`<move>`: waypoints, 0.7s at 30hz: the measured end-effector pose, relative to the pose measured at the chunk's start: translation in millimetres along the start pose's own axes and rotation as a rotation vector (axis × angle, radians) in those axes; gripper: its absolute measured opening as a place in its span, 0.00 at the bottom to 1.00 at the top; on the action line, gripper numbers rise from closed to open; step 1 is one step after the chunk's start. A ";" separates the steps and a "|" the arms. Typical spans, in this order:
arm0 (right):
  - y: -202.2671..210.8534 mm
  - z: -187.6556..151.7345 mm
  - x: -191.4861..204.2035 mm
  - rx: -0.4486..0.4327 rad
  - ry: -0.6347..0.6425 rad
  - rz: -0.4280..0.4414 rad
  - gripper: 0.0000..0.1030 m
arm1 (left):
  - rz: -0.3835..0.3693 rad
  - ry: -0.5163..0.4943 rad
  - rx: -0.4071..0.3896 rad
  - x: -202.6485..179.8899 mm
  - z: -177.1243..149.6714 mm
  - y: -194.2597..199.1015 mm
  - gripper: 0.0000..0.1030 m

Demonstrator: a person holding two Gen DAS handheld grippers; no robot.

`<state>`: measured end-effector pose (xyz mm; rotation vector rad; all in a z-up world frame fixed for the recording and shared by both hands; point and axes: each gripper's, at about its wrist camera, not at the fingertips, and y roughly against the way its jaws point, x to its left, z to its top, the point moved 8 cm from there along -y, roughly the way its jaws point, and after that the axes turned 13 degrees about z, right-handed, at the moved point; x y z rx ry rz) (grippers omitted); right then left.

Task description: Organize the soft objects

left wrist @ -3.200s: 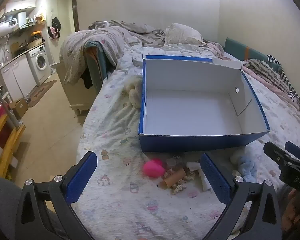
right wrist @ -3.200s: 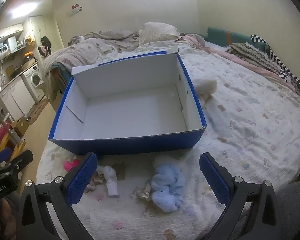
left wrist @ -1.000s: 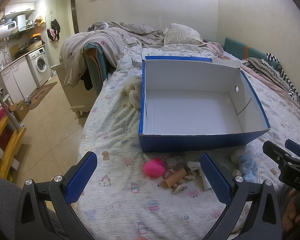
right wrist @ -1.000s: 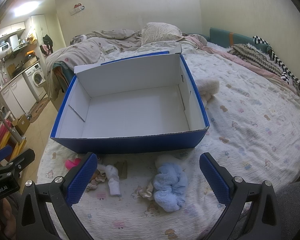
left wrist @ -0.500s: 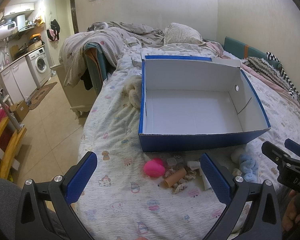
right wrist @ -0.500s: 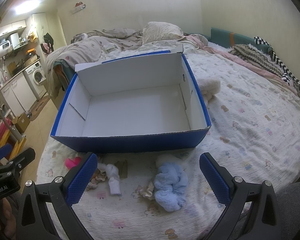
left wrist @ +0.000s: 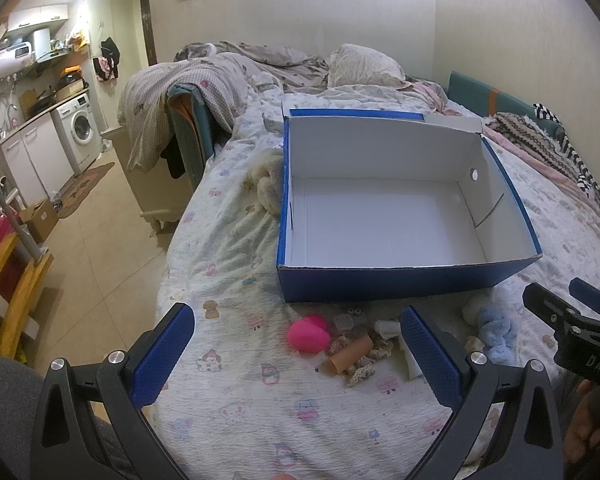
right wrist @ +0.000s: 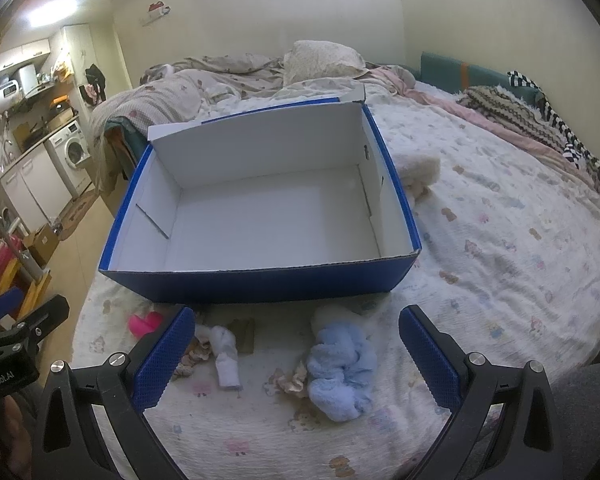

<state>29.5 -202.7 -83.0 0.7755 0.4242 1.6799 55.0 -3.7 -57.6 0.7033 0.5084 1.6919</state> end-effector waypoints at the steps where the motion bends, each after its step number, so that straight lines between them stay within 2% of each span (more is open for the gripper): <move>1: 0.4 0.4 0.4 0.000 0.002 0.001 1.00 | -0.001 0.000 -0.001 -0.3 -0.1 0.1 1.00; 7: 0.3 4.9 -0.8 0.039 -0.017 0.045 1.00 | -0.003 -0.012 0.008 1.0 -1.9 -1.8 1.00; 12: -8.9 11.2 -3.1 0.165 -0.047 0.120 1.00 | 0.045 -0.015 0.065 13.5 5.4 -13.3 1.00; 15: -18.6 12.8 -8.4 0.239 -0.046 0.131 1.00 | 0.076 0.001 0.117 25.6 10.0 -27.0 1.00; 18: -29.5 12.2 -15.3 0.307 -0.078 0.159 1.00 | 0.085 0.039 0.215 36.8 9.4 -49.9 1.00; 21: -43.7 7.1 -26.9 0.378 -0.140 0.179 1.00 | 0.042 0.065 0.352 37.2 1.8 -78.2 1.00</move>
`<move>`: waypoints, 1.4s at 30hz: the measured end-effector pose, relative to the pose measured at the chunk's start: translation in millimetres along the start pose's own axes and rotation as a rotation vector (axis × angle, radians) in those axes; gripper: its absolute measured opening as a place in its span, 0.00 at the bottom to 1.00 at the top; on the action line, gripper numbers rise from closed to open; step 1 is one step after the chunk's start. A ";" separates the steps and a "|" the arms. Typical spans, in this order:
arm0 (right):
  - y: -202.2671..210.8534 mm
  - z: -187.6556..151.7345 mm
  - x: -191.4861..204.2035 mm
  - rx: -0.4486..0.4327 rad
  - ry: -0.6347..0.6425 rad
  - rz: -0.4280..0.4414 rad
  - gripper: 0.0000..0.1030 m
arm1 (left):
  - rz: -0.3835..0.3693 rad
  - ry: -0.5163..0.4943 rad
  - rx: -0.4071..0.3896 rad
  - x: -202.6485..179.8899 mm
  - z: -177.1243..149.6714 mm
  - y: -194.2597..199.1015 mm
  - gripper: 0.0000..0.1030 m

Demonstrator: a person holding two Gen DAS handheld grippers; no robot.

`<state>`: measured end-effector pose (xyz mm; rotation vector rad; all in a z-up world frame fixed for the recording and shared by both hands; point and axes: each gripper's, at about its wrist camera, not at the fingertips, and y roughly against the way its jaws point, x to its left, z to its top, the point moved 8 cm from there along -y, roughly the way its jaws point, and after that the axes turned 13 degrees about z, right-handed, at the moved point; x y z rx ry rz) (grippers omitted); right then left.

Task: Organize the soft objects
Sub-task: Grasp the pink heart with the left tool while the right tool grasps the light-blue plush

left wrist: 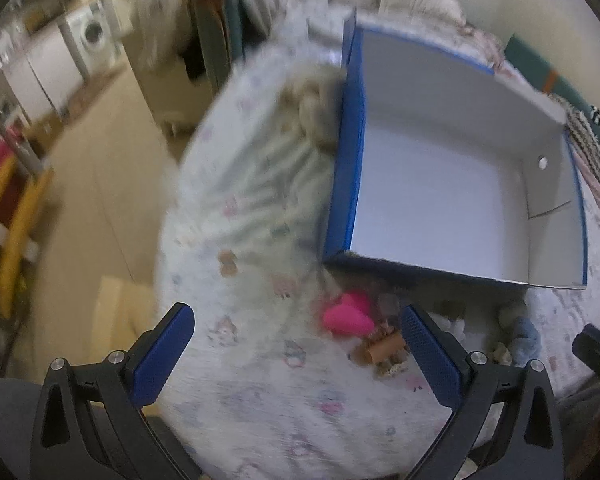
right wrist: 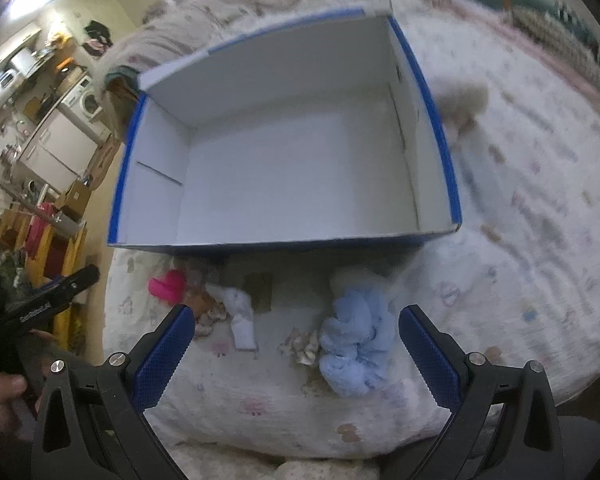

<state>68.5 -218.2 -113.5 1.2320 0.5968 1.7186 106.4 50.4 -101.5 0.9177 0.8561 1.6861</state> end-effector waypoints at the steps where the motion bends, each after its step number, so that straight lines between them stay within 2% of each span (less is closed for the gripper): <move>1: -4.7 0.2 -6.0 0.014 -0.023 0.007 1.00 | -0.012 -0.002 0.045 -2.4 -0.2 -9.6 1.00; 4: -14.7 0.6 -23.5 0.028 -0.081 0.005 1.00 | -0.025 -0.011 0.145 -12.5 -2.7 -32.8 0.98; 6: -24.1 -2.4 -33.2 0.041 -0.119 0.013 1.00 | -0.041 -0.009 0.195 -20.1 -5.1 -46.3 0.89; 8: -33.9 -7.5 -41.2 0.068 -0.161 0.024 1.00 | -0.070 -0.004 0.254 -29.1 -11.1 -61.7 0.85; 10: -41.8 -12.3 -44.7 0.094 -0.194 0.040 1.00 | -0.092 -0.010 0.298 -37.6 -17.2 -73.3 0.85; 13: -56.2 -23.1 -46.6 0.165 -0.242 0.074 1.00 | -0.100 -0.034 0.322 -45.9 -25.2 -85.9 0.85; 17: -67.8 -32.5 -59.8 0.219 -0.315 0.047 1.00 | -0.101 -0.039 0.334 -50.1 -33.5 -92.8 0.85; 20: -78.3 -38.1 -60.5 0.246 -0.324 0.044 1.00 | -0.122 -0.060 0.356 -56.0 -41.4 -93.2 0.75; 21: -81.8 -39.3 -59.6 0.254 -0.312 0.039 0.95 | -0.122 -0.067 0.356 -57.1 -42.9 -93.4 0.69; 23: -92.1 -44.8 -56.8 0.290 -0.289 0.024 0.71 | -0.118 -0.075 0.355 -59.1 -45.5 -94.6 0.62; 24: -95.4 -48.0 -56.0 0.303 -0.281 0.014 0.65 | -0.117 -0.077 0.356 -60.5 -47.1 -97.1 0.60; 25: -95.7 -47.5 -55.9 0.303 -0.274 0.002 0.49 | -0.118 -0.075 0.359 -59.7 -49.0 -97.5 0.58; 26: -94.1 -46.4 -55.5 0.290 -0.270 -0.005 0.45 | -0.122 -0.073 0.364 -59.4 -50.0 -97.4 0.51; 27: -91.4 -44.2 -55.0 0.271 -0.266 -0.005 0.44 | -0.126 -0.068 0.365 -58.3 -50.9 -96.7 0.39; 29: -83.9 -39.7 -51.6 0.230 -0.257 0.021 0.36 | -0.133 -0.061 0.361 -55.3 -51.9 -94.6 0.39; 32: -72.3 -34.1 -46.3 0.175 -0.234 0.054 0.35 | -0.134 -0.056 0.352 -51.5 -47.5 -94.6 0.39; 35: -57.9 -29.4 -39.6 0.125 -0.243 0.134 0.35 | -0.137 -0.060 0.337 -48.3 -44.1 -92.0 0.39; 39: -51.6 -24.7 -43.3 0.097 -0.247 0.184 0.35 | -0.145 -0.049 0.321 -42.6 -40.0 -82.2 0.39; 42: -50.6 -21.7 -40.2 0.105 -0.205 0.177 0.35 | -0.132 -0.051 0.301 -36.1 -42.0 -73.4 0.39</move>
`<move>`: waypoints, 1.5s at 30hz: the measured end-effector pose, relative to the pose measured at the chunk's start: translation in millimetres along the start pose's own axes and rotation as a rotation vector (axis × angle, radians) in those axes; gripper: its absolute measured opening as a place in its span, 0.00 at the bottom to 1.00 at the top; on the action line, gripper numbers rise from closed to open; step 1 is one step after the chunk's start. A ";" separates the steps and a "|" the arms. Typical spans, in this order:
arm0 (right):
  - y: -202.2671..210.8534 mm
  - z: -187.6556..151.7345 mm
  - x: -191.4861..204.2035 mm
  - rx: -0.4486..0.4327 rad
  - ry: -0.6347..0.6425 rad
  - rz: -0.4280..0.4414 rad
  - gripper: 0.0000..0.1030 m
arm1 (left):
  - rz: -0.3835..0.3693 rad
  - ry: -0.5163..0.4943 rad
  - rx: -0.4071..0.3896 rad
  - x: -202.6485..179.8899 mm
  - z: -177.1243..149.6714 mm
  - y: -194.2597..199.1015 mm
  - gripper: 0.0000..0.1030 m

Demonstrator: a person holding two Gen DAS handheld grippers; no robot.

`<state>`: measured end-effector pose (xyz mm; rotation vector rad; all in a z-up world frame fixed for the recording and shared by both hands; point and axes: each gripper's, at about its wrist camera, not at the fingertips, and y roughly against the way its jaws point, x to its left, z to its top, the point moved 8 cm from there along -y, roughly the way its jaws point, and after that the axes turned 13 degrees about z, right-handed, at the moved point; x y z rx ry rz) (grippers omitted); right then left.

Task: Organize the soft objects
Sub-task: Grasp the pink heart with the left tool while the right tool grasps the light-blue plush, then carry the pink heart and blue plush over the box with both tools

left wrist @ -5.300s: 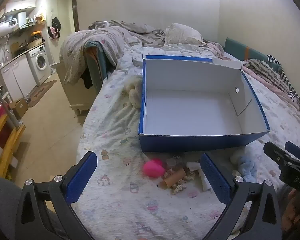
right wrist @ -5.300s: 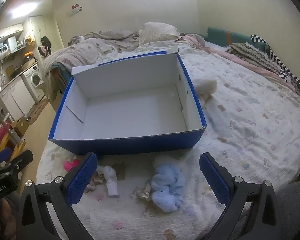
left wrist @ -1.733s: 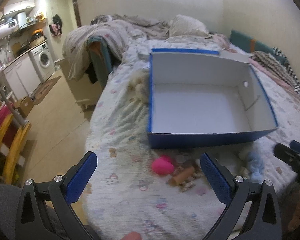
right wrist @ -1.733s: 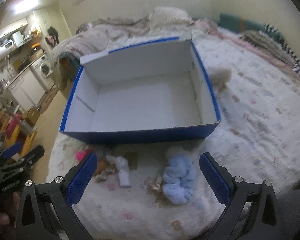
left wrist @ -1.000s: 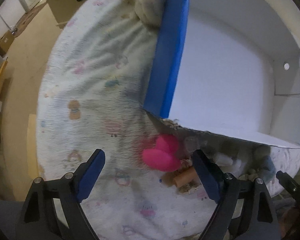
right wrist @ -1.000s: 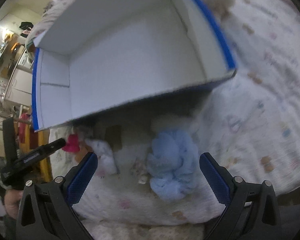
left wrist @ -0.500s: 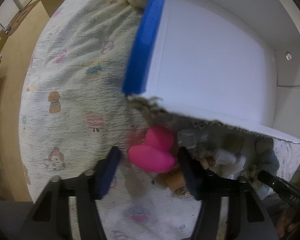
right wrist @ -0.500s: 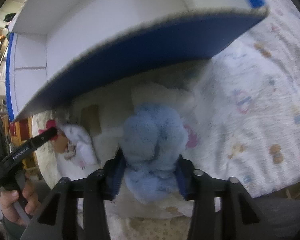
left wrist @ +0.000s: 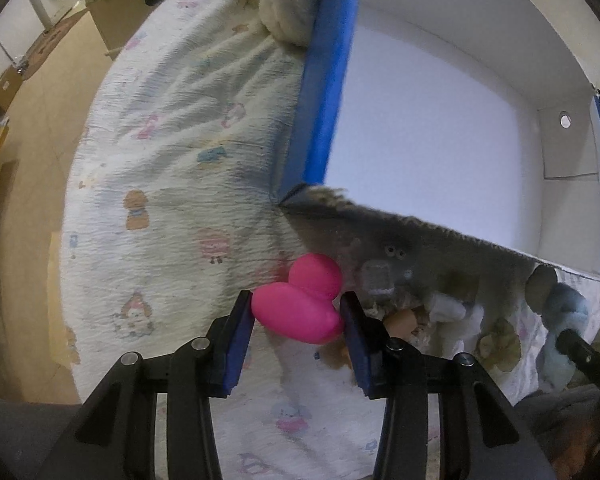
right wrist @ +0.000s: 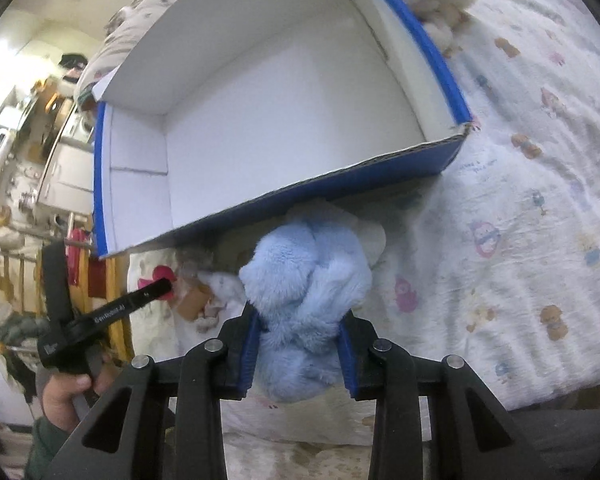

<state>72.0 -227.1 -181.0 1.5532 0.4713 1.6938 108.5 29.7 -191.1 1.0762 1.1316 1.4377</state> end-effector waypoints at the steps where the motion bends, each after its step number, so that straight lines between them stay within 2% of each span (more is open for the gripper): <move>1: -0.8 0.2 2.3 0.000 0.018 -0.008 0.34 | 0.004 0.002 -0.003 2.9 -0.8 1.8 0.39; 11: 6.3 -2.0 36.2 -0.018 0.159 0.042 0.31 | 0.046 0.044 -0.057 30.4 -12.6 37.2 0.39; 16: 10.3 -8.4 58.6 -0.017 0.228 0.109 0.31 | 0.077 0.057 -0.105 42.4 -30.6 52.2 0.39; 18: 12.2 -11.0 68.8 -0.018 0.256 0.136 0.31 | 0.094 0.060 -0.123 35.1 -33.6 58.8 0.39; 23: 25.0 -18.4 98.1 -0.046 0.335 0.226 0.31 | 0.114 0.109 -0.170 43.4 -50.0 81.0 0.39; 29: 71.2 -5.3 123.4 -0.239 0.413 0.247 0.31 | 0.133 0.167 -0.306 56.9 -34.1 121.2 0.39; 34: 101.7 15.7 130.6 -0.355 0.420 0.246 0.31 | 0.116 0.143 -0.384 52.9 -6.4 144.6 0.39; 39: 103.6 41.0 133.4 -0.367 0.405 0.220 0.31 | 0.101 0.078 -0.428 28.3 23.2 158.7 0.39; 45: 87.0 74.6 130.7 -0.354 0.407 0.159 0.31 | 0.083 0.006 -0.444 -1.2 51.7 155.0 0.39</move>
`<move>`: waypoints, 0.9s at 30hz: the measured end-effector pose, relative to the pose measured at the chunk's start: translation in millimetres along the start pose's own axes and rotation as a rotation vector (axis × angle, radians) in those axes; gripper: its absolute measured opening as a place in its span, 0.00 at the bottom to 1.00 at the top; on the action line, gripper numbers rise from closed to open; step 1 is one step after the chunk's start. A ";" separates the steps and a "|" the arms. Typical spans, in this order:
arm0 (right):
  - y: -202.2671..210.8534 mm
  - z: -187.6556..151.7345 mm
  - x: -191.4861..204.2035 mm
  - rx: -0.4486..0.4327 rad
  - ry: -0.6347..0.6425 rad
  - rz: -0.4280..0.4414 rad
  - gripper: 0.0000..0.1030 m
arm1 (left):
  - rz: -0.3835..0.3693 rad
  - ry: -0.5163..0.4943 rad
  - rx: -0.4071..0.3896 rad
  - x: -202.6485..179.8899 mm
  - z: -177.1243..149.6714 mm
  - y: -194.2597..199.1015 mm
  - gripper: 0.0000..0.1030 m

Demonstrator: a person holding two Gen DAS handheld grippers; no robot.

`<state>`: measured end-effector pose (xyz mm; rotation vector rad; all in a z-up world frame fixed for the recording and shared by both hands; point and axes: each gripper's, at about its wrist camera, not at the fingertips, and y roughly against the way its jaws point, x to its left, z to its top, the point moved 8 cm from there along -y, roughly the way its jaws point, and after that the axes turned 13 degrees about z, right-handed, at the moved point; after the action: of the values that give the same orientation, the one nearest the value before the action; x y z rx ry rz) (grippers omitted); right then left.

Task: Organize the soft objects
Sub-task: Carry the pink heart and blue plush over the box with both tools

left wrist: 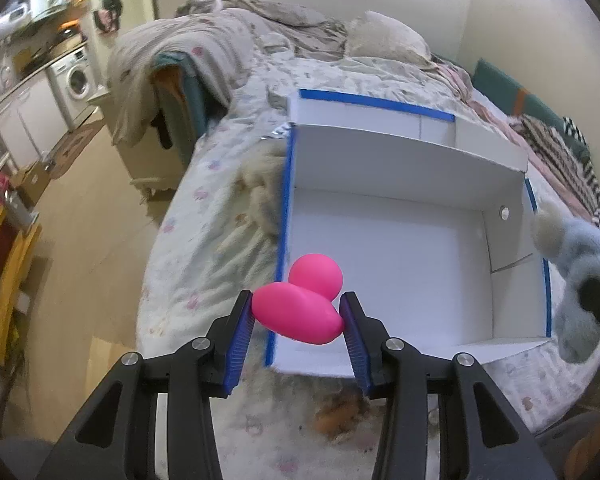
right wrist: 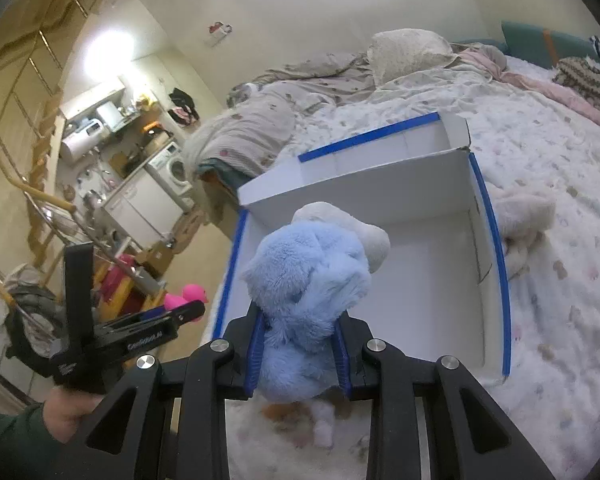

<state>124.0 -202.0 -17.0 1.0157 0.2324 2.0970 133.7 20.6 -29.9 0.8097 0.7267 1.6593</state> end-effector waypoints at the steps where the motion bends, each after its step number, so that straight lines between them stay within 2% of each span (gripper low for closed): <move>1: -5.5 0.4 -5.9 0.006 -0.006 -0.007 0.31 | -0.002 -0.016 -0.002 -7.2 3.9 -3.7 0.39; 7: -37.9 -5.3 -38.7 0.047 -0.049 -0.055 0.31 | -0.011 -0.086 -0.002 -36.7 11.3 -27.3 0.39; 12: -63.9 -27.4 -70.9 0.132 -0.096 -0.137 0.31 | -0.015 -0.144 -0.013 -57.9 8.4 -49.7 0.39; 19: -86.6 -47.6 -88.9 0.228 -0.092 -0.205 0.31 | -0.028 -0.180 0.030 -79.3 -3.7 -83.5 0.39; 27: -101.9 -61.9 -98.8 0.297 -0.111 -0.235 0.31 | -0.035 -0.185 0.055 -87.0 -6.7 -97.3 0.39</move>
<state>174.1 -193.4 -163.3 1.2104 0.5918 1.8210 197.0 -43.9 -124.3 0.9698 0.6553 1.5163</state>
